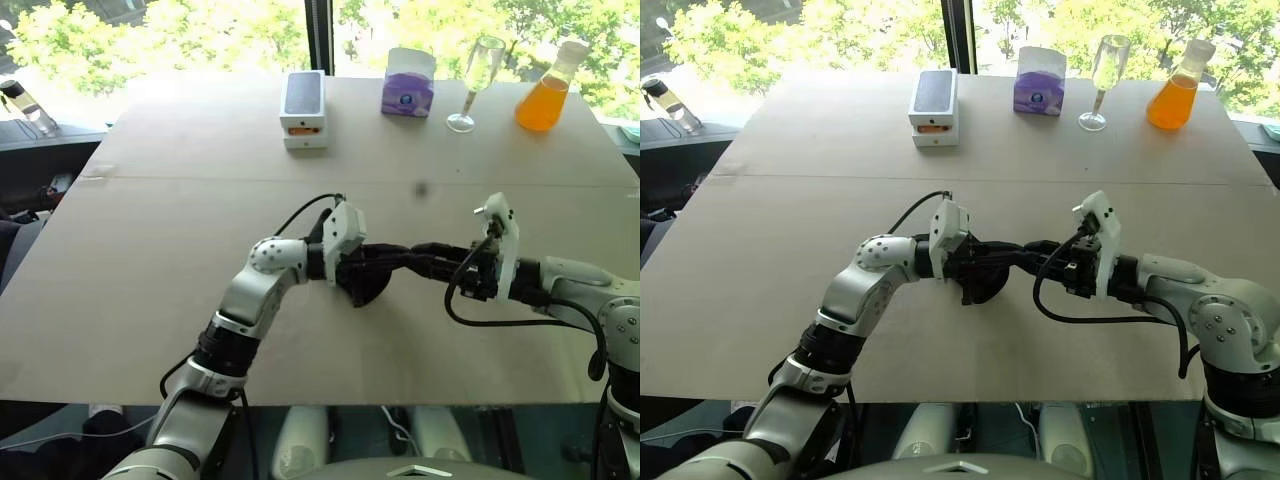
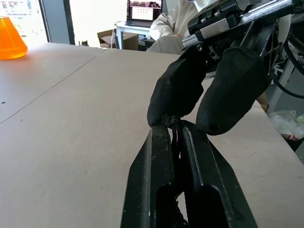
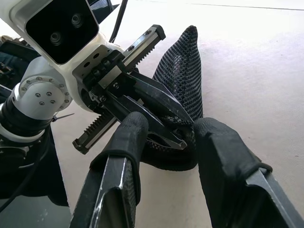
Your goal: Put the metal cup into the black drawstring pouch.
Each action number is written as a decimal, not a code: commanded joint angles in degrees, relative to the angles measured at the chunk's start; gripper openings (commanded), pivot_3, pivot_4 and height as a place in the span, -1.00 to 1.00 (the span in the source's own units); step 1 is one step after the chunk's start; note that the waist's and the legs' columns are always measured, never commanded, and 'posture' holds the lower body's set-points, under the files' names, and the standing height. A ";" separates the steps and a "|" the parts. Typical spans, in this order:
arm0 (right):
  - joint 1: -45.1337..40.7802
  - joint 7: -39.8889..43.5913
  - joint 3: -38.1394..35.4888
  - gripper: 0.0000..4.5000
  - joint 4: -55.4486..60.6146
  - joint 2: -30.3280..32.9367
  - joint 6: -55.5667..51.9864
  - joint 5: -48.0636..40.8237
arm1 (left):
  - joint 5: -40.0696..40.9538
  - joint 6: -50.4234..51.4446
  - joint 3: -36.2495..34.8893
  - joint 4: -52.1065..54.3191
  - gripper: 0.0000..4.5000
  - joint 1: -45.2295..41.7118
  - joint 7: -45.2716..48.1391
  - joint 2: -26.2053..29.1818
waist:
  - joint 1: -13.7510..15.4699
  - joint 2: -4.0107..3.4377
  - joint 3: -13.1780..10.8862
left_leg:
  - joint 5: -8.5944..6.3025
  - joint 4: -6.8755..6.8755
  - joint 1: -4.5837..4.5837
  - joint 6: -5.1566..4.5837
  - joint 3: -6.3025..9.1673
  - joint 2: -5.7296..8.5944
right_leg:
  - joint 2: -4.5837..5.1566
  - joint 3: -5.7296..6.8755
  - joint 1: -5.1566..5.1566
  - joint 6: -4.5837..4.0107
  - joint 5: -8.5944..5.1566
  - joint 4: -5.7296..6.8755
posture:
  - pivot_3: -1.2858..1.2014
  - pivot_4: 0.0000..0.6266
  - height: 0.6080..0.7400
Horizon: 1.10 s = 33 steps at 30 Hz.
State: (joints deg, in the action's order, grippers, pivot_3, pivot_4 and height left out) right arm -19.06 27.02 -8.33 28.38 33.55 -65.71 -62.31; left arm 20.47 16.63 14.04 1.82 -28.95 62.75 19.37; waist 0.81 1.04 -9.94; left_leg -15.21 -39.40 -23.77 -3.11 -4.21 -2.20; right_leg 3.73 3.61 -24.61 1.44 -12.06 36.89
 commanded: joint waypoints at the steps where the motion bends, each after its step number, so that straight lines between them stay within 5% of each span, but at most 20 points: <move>1: -0.03 0.28 -0.18 -0.19 1.26 0.33 1.38 -0.37 | 1.13 -0.05 -0.26 3.37 -1.00 -0.77 0.08 -0.14 | 0.00 0.00 0.00 | 0.00 0.00 0.00 0.00 0.00 0.00 | 0.00 0.00 0.00 0.00 0.00 0.00 | 0.03 -0.52 0.96; 5: -0.21 0.55 0.27 -0.19 1.04 0.29 1.80 -0.23 | 1.12 0.17 -0.25 3.44 -1.00 -0.82 -0.01 -0.27 | 0.00 0.00 0.00 | 0.00 0.00 0.00 0.00 0.00 0.00 | 0.00 0.00 0.00 0.00 0.00 0.00 | 0.03 -0.52 0.96; 11: -0.13 0.71 1.02 -0.95 1.29 0.05 2.40 0.01 | 1.14 0.32 -0.19 3.54 -1.00 -0.90 -0.05 -0.29 | 0.02 -0.01 0.00 | 0.00 0.00 0.00 0.00 0.01 0.00 | 0.00 0.00 0.00 0.00 0.00 0.00 | 0.03 -0.52 0.96; 22: -0.05 1.03 0.21 -0.95 0.99 0.09 3.31 -1.18 | 1.44 1.19 -0.32 3.76 -1.00 -0.66 -0.23 -0.26 | 0.01 -0.01 0.00 | 0.00 0.00 0.00 -0.01 0.00 0.00 | 0.00 0.00 0.00 0.00 0.00 0.00 | 0.03 -0.52 0.96; 33: -1.62 -3.60 -6.28 -0.95 -1.62 -0.74 3.75 -14.82 | 0.51 0.33 -0.16 3.63 -1.00 0.51 -1.38 -0.75 | -0.01 -0.01 0.00 | 0.00 0.00 0.00 -0.01 0.00 0.00 | 0.00 -0.01 0.00 0.00 0.00 0.00 | 0.03 -0.52 0.96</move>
State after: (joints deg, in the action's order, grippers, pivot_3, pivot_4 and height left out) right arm -19.91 24.09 -12.43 25.98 32.77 -63.05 -74.36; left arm 20.50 18.14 14.06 3.20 -28.66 61.64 18.97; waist 0.81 1.04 -9.94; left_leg -15.21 -39.40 -23.77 -3.12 -4.21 -2.21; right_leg 3.73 3.60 -24.61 1.43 -12.06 36.89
